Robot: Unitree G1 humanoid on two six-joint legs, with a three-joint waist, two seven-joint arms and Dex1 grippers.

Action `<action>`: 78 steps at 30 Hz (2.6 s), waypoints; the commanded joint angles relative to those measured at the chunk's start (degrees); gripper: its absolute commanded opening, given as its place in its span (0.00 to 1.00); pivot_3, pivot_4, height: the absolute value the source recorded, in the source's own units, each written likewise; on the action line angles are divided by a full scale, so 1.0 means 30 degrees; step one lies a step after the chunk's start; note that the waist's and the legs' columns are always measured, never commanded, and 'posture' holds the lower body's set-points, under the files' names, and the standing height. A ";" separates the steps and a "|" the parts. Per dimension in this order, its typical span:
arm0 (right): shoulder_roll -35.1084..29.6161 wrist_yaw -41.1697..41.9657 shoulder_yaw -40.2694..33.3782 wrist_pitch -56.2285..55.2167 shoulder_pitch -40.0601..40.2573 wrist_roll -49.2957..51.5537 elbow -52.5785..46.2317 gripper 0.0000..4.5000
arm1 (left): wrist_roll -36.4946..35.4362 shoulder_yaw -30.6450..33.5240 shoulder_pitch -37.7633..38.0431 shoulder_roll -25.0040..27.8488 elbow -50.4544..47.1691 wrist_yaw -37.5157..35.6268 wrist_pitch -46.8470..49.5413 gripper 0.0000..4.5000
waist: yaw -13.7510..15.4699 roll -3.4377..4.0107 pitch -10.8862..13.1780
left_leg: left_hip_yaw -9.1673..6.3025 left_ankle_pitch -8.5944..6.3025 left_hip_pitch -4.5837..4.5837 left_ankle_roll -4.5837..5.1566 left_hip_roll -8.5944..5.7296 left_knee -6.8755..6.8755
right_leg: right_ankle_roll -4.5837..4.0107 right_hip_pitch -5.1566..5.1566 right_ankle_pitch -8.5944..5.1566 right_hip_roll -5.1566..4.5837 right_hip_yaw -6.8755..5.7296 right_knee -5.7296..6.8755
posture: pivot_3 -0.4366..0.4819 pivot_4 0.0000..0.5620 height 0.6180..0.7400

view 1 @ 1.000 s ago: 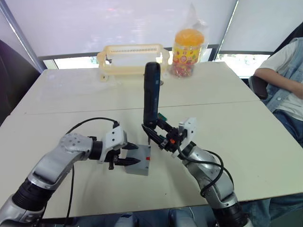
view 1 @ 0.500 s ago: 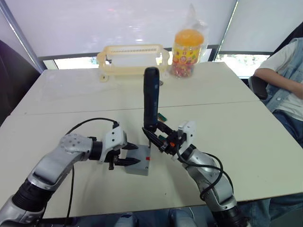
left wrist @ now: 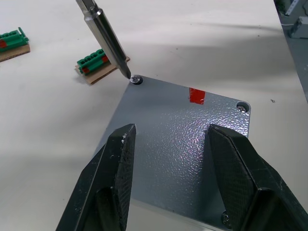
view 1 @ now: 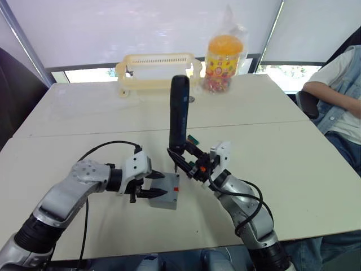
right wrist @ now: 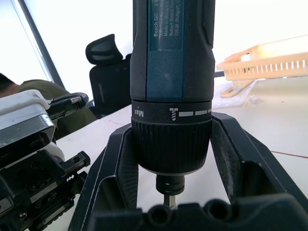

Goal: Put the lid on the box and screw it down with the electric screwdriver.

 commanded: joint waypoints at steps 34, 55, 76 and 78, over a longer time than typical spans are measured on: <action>-0.0079 0.0239 -0.0280 -0.0698 0.0136 -0.0081 -0.1085 0.40 | 0.0511 -0.0420 0.0228 -0.0143 -0.0050 0.0094 0.0548 0.53 | 0.0024 0.0000 -0.0002 | -0.0001 0.0000 0.0003 -0.0001 -0.0002 0.0000 | 0.0000 0.0007 0.0000 0.0000 -0.0001 0.0000 | 0.48 0.27 1.00; -0.0094 0.0225 -0.0346 -0.0840 0.0176 -0.0153 -0.1110 0.40 | 0.0667 -0.0406 0.0176 -0.0235 0.0235 0.0029 0.0428 0.53 | 0.0019 0.0000 -0.0002 | 0.0000 0.0000 0.0018 0.0000 -0.0001 0.0000 | 0.0000 0.0018 0.0000 0.0002 -0.0001 0.0000 | 0.48 0.27 1.00; 0.0005 0.0252 -0.0245 -0.0822 0.0211 -0.0156 -0.1257 0.40 | 0.0844 -0.0522 0.0375 -0.0135 0.0456 -0.0050 0.0113 0.53 | -0.0004 0.0001 -0.0002 | 0.0002 -0.0007 0.0217 0.0010 0.0008 -0.0058 | -0.0012 0.0199 -0.0011 0.0004 -0.0001 -0.0037 | 0.48 0.27 1.00; 0.0018 0.0206 -0.0303 -0.0767 0.0168 -0.0089 -0.1411 0.40 | 0.0854 -0.0526 0.0430 -0.0121 0.0444 -0.0052 0.0064 0.53 | -0.0012 0.0001 -0.0002 | 0.0002 -0.0011 0.0229 0.0015 0.0023 -0.0058 | -0.0018 0.0209 -0.0015 0.0011 -0.0001 -0.0038 | 0.48 0.27 1.00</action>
